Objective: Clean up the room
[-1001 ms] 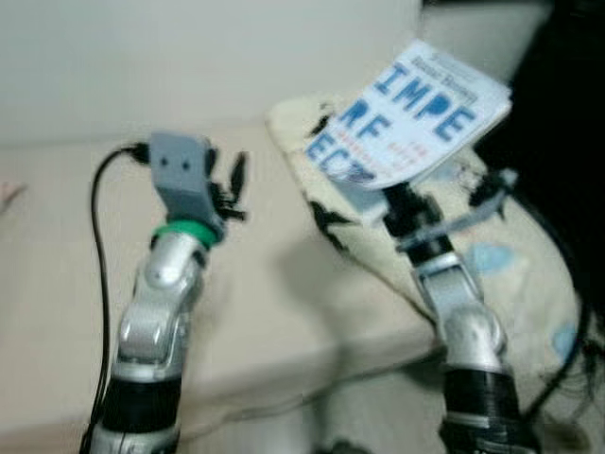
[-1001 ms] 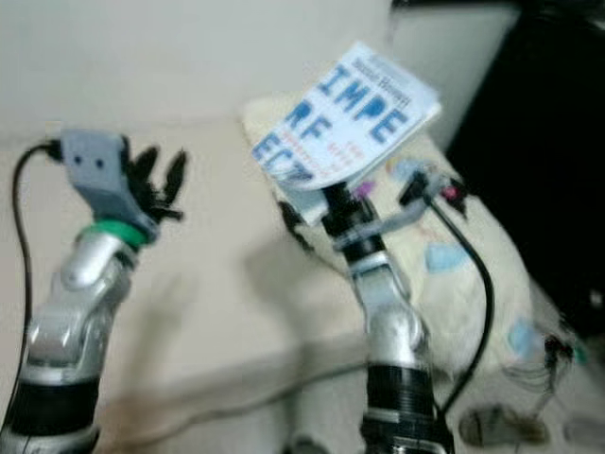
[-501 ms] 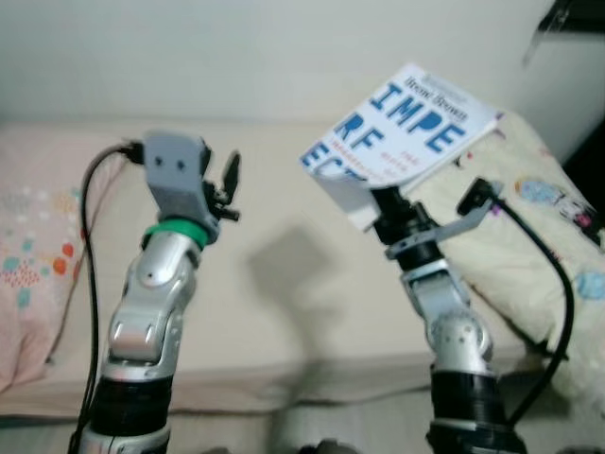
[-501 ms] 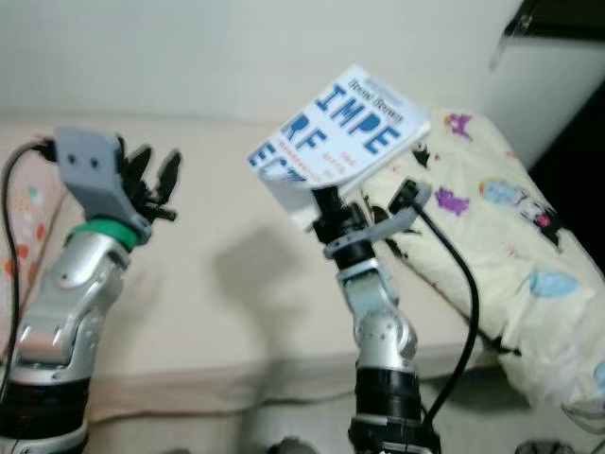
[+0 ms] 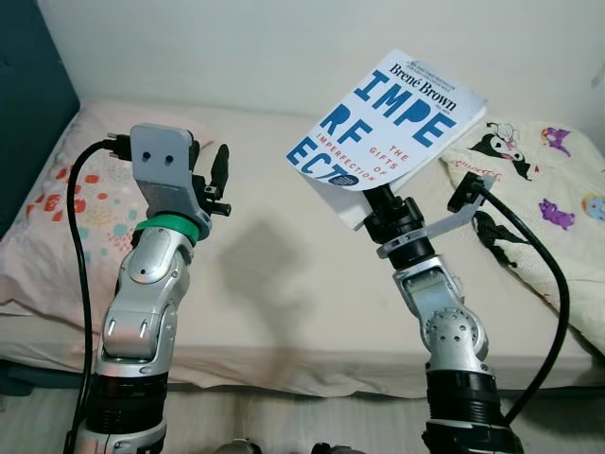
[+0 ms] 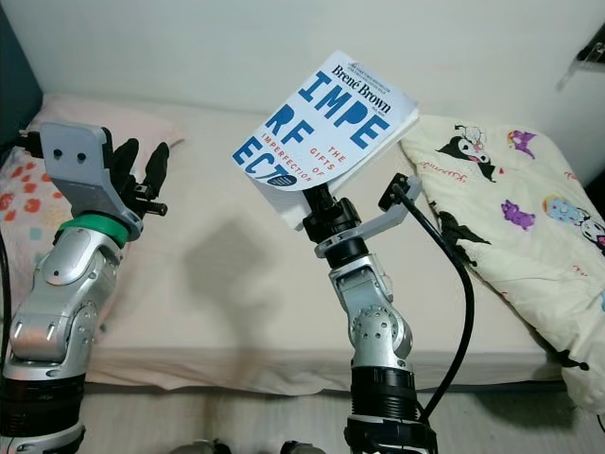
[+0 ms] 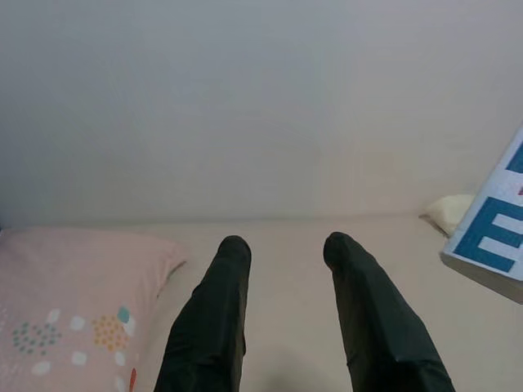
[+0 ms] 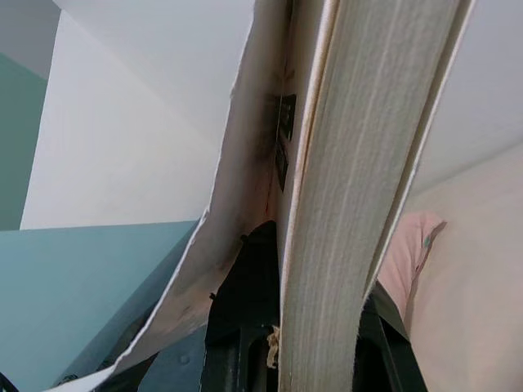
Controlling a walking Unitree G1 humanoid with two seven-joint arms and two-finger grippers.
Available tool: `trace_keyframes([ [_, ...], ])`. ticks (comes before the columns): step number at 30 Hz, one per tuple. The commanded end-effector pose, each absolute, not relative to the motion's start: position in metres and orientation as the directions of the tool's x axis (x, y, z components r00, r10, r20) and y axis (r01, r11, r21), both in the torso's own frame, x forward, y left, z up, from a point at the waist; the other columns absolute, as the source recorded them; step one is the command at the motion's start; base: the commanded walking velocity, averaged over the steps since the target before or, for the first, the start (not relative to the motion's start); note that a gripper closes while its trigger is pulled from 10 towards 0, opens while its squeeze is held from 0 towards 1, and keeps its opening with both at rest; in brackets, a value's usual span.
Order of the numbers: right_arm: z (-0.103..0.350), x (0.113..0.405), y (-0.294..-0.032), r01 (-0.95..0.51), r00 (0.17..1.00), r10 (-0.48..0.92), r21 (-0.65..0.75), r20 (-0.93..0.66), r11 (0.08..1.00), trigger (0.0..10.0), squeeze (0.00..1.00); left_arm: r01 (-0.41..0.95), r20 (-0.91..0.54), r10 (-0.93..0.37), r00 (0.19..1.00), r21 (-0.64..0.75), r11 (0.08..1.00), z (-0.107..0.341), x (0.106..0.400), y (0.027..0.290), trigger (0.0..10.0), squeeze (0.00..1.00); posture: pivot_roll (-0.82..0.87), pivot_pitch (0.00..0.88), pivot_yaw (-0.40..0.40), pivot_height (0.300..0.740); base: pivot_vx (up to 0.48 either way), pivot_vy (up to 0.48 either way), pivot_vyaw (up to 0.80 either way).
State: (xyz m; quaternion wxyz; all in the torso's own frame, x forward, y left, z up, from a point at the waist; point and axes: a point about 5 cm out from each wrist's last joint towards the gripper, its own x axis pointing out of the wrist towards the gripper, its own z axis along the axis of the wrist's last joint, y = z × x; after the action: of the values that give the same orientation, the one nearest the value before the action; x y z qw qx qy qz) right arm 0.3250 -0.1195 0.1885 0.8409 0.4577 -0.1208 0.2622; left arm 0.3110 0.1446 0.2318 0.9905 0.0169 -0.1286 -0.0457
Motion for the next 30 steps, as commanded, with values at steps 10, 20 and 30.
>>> trace_keyframes([
  [10,0.1956,0.3254,-0.1235,-0.576,0.818,0.316,0.692,0.481,0.436,10.0,0.0,0.097,0.262,-0.111,0.959,0.064,0.993,0.2335,0.3105,0.1407,10.0,0.0,0.07,0.0,-0.011,0.725,0.0,-0.295,0.0],
  [20,0.1943,0.3253,-0.1235,-0.57,0.821,0.318,0.69,0.474,0.445,10.0,0.0,0.092,0.247,-0.105,0.963,0.064,0.994,0.232,0.3133,0.1408,10.0,0.0,0.06,0.0,-0.006,0.725,0.0,0.0,0.0],
  [30,0.1932,0.3255,-0.1235,-0.566,0.824,0.313,0.693,0.472,0.447,10.0,0.0,0.093,0.246,-0.106,0.963,0.064,0.994,0.2317,0.3137,0.1408,10.0,0.0,0.06,0.0,-0.002,0.725,0.0,0.0,0.2],
])
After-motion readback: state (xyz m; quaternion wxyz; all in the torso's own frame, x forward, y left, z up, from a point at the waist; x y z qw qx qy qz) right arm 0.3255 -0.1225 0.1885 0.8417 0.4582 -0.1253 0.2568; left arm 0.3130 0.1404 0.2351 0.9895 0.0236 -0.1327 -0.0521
